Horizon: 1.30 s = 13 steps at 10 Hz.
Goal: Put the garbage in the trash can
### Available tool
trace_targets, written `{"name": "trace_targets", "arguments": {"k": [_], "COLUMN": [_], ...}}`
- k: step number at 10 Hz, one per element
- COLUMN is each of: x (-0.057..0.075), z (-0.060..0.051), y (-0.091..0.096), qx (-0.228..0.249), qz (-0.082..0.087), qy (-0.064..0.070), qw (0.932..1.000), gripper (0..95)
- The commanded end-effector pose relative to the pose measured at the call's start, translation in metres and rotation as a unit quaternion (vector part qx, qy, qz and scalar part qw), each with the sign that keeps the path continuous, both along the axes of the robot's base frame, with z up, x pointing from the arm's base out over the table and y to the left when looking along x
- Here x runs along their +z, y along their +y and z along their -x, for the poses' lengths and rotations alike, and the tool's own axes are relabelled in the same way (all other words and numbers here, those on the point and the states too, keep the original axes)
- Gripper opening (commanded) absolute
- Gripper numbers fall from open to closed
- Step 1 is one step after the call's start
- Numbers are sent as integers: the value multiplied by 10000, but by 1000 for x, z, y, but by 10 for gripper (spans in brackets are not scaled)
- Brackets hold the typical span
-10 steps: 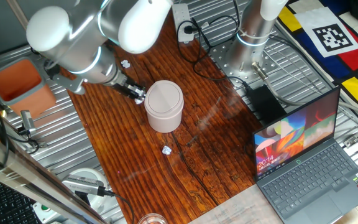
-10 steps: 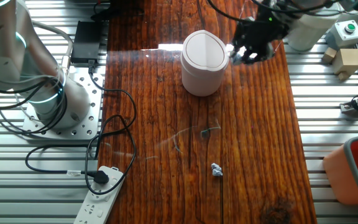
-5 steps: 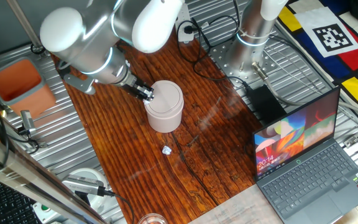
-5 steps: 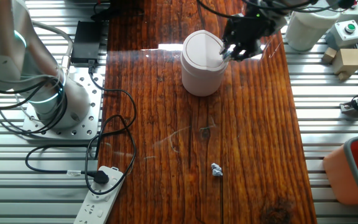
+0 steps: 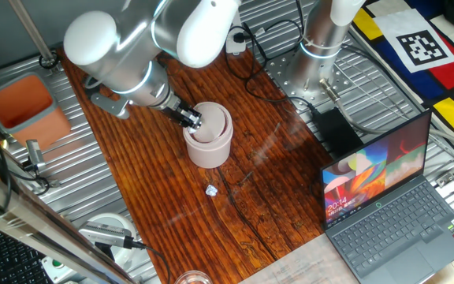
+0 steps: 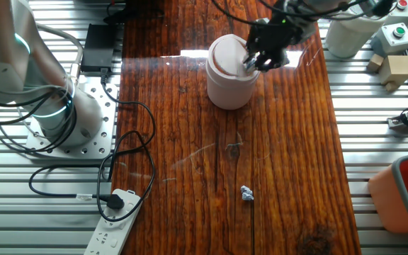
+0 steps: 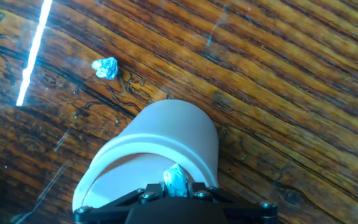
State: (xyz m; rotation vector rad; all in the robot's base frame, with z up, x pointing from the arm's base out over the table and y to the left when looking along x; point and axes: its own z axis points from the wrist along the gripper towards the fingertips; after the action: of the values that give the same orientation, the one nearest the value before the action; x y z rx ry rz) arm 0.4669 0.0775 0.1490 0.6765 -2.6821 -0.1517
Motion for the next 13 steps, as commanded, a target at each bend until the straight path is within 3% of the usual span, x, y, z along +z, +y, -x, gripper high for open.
{"name": "trace_targets", "arguments": {"k": [1, 3, 5, 6, 7, 9, 10, 13], "x": [-6, -11, -12, -12, -12, -11, -9, -2], "z": [0, -2, -2, -2, -2, -3, -5, -4], "y": [2, 6, 7, 7, 7, 8, 9, 10], "qx": [-123, -214, -82, -45, -30, -25, -31, -35], "qz": [-95, -122, -173, -180, -182, -164, -127, -24], "qy": [-29, -28, -33, -41, -48, -29, 6, 107], "qw": [9999, 9997, 9998, 9998, 9998, 9999, 9999, 9999], "gripper": [0, 0, 380, 380, 570, 570, 380, 380]}}
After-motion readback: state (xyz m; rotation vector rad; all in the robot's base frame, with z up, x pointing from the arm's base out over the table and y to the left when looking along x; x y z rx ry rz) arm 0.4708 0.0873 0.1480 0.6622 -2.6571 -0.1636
